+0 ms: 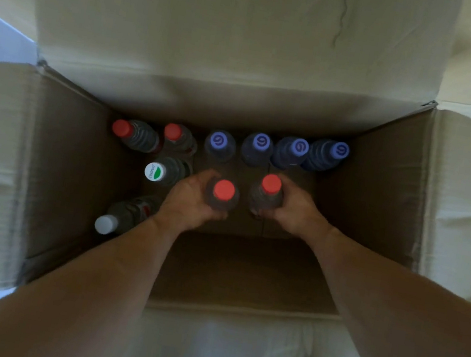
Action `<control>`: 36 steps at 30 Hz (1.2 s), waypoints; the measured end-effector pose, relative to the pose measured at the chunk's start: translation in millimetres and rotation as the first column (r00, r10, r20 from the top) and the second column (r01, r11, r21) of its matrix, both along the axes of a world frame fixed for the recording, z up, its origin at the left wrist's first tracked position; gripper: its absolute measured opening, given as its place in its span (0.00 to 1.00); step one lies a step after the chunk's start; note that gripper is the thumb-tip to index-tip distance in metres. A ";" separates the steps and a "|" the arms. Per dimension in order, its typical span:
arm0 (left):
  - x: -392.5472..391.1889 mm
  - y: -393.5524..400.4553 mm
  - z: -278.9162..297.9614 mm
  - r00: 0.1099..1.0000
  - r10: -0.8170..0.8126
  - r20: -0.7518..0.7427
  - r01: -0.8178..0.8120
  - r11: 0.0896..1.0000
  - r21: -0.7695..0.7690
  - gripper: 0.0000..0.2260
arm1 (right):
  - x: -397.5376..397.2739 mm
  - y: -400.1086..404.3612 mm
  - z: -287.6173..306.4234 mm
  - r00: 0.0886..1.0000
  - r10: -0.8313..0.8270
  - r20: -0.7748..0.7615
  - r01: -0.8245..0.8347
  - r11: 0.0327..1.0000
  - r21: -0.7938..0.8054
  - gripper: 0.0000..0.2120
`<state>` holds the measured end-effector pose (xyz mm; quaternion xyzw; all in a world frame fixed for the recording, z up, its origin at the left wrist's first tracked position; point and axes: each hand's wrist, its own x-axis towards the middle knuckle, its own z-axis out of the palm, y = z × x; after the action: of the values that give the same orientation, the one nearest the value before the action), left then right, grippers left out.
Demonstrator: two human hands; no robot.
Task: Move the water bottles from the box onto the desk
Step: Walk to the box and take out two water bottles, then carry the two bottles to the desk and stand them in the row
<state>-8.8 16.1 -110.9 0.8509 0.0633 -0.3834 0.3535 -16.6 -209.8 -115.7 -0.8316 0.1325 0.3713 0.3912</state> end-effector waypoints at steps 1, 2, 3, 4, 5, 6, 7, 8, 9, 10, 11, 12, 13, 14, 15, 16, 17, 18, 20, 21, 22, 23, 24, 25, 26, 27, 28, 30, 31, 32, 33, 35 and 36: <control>2.1 1.9 9.0 0.999 0.033 -0.033 -0.034 0.999 -0.036 0.30 | 1.5 -0.9 8.5 0.999 -0.040 -0.037 0.041 0.999 0.033 0.32; 4.7 3.8 18.1 0.995 0.070 -0.074 -0.076 0.994 -0.076 0.29 | 2.9 -2.1 16.8 0.994 -0.076 -0.079 0.081 0.994 0.067 0.32; 7.3 5.4 28.0 0.988 0.100 -0.121 -0.114 0.986 -0.119 0.29 | 5.1 -3.7 25.5 0.987 -0.105 -0.118 0.117 0.988 0.101 0.31; 10.0 6.6 38.3 0.978 0.119 -0.170 -0.147 0.976 -0.163 0.28 | 7.6 -5.8 35.4 0.980 -0.129 -0.149 0.149 0.980 0.132 0.29; 12.6 8.1 48.9 0.967 0.131 -0.219 -0.176 0.963 -0.203 0.28 | 10.3 -8.0 45.8 0.973 -0.152 -0.173 0.181 0.969 0.167 0.28; 15.0 9.4 60.0 0.955 0.142 -0.261 -0.206 0.950 -0.235 0.27 | 13.3 -9.6 56.3 0.964 -0.176 -0.198 0.217 0.954 0.207 0.27; 18.0 10.1 72.0 0.944 0.157 -0.290 -0.235 0.937 -0.259 0.26 | 16.3 -10.8 67.7 0.954 -0.201 -0.225 0.255 0.934 0.250 0.26; 21.0 10.4 84.1 0.936 0.174 -0.306 -0.263 0.924 -0.278 0.24 | 19.7 -11.9 79.0 0.941 -0.223 -0.254 0.293 0.913 0.285 0.26; 23.8 9.6 96.1 0.929 0.194 -0.316 -0.291 0.910 -0.296 0.22 | 23.0 -12.7 90.3 0.928 -0.245 -0.279 0.328 0.893 0.308 0.24; 26.2 8.0 108.3 0.920 0.220 -0.324 -0.325 0.892 -0.314 0.20 | 26.7 -13.3 101.5 0.916 -0.266 -0.300 0.359 0.877 0.319 0.23; 28.1 5.8 121.1 0.907 0.251 -0.337 -0.364 0.871 -0.330 0.19 | 30.3 -13.7 113.1 0.904 -0.288 -0.316 0.388 0.861 0.328 0.21; 30.1 3.6 133.8 0.891 0.282 -0.357 -0.405 0.849 -0.340 0.17 | 33.7 -13.8 124.3 0.892 -0.309 -0.331 0.418 0.844 0.338 0.20; 32.1 1.4 147.3 0.875 0.303 -0.378 -0.438 0.829 -0.347 0.16 | 37.2 -13.6 135.8 0.879 -0.331 -0.343 0.447 0.824 0.348 0.20; 34.1 -0.8 160.3 0.863 0.314 -0.396 -0.458 0.817 -0.350 0.15 | 40.4 -13.3 147.4 0.868 -0.348 -0.355 0.471 0.805 0.361 0.19; 36.1 -2.6 173.0 0.857 0.319 -0.405 -0.467 0.813 -0.348 0.15 | 43.5 -13.0 159.8 0.859 -0.358 -0.365 0.488 0.787 0.378 0.18; 38.4 -4.5 185.1 0.853 0.325 -0.408 -0.473 0.812 -0.342 0.16 | 46.2 -12.0 171.9 0.853 -0.364 -0.375 0.502 0.770 0.394 0.18; 41.0 -6.1 196.9 0.850 0.338 -0.405 -0.482 0.810 -0.335 0.18 | 48.7 -10.8 184.2 0.847 -0.369 -0.383 0.514 0.755 0.407 0.18; 43.9 -8.0 208.6 0.846 0.355 -0.399 -0.493 0.805 -0.329 0.20 | 50.8 -9.4 196.5 0.842 -0.374 -0.388 0.522 0.745 0.415 0.19; 49.3 -12.6 232.2 0.843 0.377 -0.385 -0.506 0.797 -0.328 0.21 | 53.9 -5.4 221.2 0.844 -0.373 -0.385 0.520 0.743 0.422 0.21; 51.3 -15.4 243.6 0.842 0.381 -0.382 -0.511 0.791 -0.337 0.21 | 54.9 -3.2 233.4 0.847 -0.372 -0.379 0.516 0.747 0.420 0.21; 53.2 -18.3 253.7 0.836 0.390 -0.386 -0.524 0.776 -0.350 0.21 | 55.8 -0.7 244.7 0.848 -0.378 -0.372 0.517 0.748 0.417 0.21; 54.6 -20.7 263.3 0.826 0.403 -0.394 -0.542 0.759 -0.361 0.20 | 56.3 1.5 255.4 0.846 -0.391 -0.363 0.522 0.745 0.415 0.20; 55.9 -22.7 272.7 0.815 0.415 -0.403 -0.560 0.741 -0.369 0.20 | 56.5 3.9 265.6 0.843 -0.408 -0.351 0.531 0.738 0.417 0.20; 56.7 -24.5 282.6 0.805 0.423 -0.416 -0.576 0.725 -0.377 0.20 | 56.2 5.8 275.6 0.837 -0.429 -0.339 0.543 0.729 0.418 0.21; 57.5 -26.1 292.5 0.796 0.425 -0.431 -0.588 0.711 -0.386 0.20 | 56.0 7.8 285.1 0.829 -0.452 -0.328 0.557 0.716 0.421 0.22; 57.6 -26.7 302.5 0.787 0.423 -0.449 -0.599 0.697 -0.394 0.20 | 56.0 9.6 294.4 0.819 -0.475 -0.321 0.573 0.700 0.426 0.24; 56.8 -27.4 311.5 0.777 0.419 -0.469 -0.610 0.684 -0.399 0.19 | 55.7 10.9 303.0 0.807 -0.496 -0.320 0.591 0.681 0.433 0.26; 53.5 -28.2 328.5 0.771 0.401 -0.495 -0.612 0.682 -0.400 0.19 | 55.5 11.1 320.3 0.790 -0.525 -0.315 0.612 0.655 0.443 0.28; 51.9 -28.6 336.3 0.777 0.392 -0.492 -0.602 0.691 -0.401 0.18 | 55.4 9.9 329.5 0.789 -0.530 -0.310 0.613 0.653 0.445 0.28; 50.4 -29.3 344.0 0.788 0.387 -0.479 -0.590 0.700 -0.404 0.18 | 55.1 8.1 338.8 0.787 -0.533 -0.309 0.615 0.650 0.446 0.27; 49.4 -30.1 351.7 0.797 0.388 -0.464 -0.580 0.706 -0.406 0.18 | 54.5 5.4 348.1 0.782 -0.537 -0.316 0.622 0.639 0.453 0.26; 48.1 -32.4 367.1 0.807 0.387 -0.446 -0.570 0.707 -0.418 0.18 | 51.7 -1.8 368.0 0.765 -0.537 -0.355 0.643 0.598 0.479 0.24; 47.3 -34.2 374.7 0.812 0.385 -0.439 -0.566 0.705 -0.427 0.19 | 49.3 -6.3 378.1 0.759 -0.529 -0.379 0.650 0.581 0.490 0.23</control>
<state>38.6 -18.1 263.8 0.5962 0.2291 -0.4107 0.6507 32.7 -216.1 262.4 -0.5326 0.3158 0.3194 0.7173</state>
